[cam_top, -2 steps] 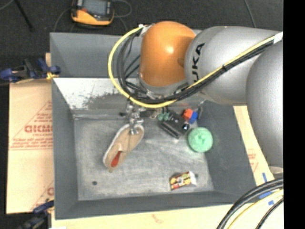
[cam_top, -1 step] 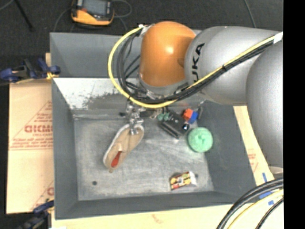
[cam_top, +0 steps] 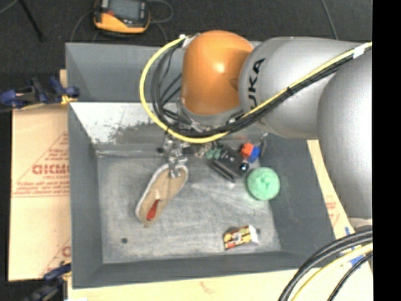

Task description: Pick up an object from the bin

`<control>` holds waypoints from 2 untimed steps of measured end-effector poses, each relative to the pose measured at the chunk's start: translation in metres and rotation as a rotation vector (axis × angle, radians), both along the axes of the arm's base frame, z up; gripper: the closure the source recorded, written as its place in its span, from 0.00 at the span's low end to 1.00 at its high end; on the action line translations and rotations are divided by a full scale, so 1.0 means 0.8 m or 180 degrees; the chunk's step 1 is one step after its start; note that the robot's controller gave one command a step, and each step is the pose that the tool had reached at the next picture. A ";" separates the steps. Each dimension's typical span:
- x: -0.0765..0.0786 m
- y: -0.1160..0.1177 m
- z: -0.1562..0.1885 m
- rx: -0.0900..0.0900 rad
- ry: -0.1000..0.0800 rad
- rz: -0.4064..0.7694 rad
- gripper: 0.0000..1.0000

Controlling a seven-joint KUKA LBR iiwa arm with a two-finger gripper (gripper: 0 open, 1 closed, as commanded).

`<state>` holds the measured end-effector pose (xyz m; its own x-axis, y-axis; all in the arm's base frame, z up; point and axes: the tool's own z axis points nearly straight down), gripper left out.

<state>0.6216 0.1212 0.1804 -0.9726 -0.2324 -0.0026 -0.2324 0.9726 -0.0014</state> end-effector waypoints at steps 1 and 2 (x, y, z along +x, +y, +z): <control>-0.018 -0.001 0.001 0.0005 0.0007 -0.0014 1.00; -0.013 0.004 0.000 0.0004 -0.0001 0.0004 1.00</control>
Offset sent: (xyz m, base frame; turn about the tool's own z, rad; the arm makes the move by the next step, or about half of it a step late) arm -0.0002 0.0077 -0.0011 -0.0122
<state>0.6113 0.1241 0.1808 -0.9723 -0.2337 -0.0032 -0.2337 0.9723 -0.0002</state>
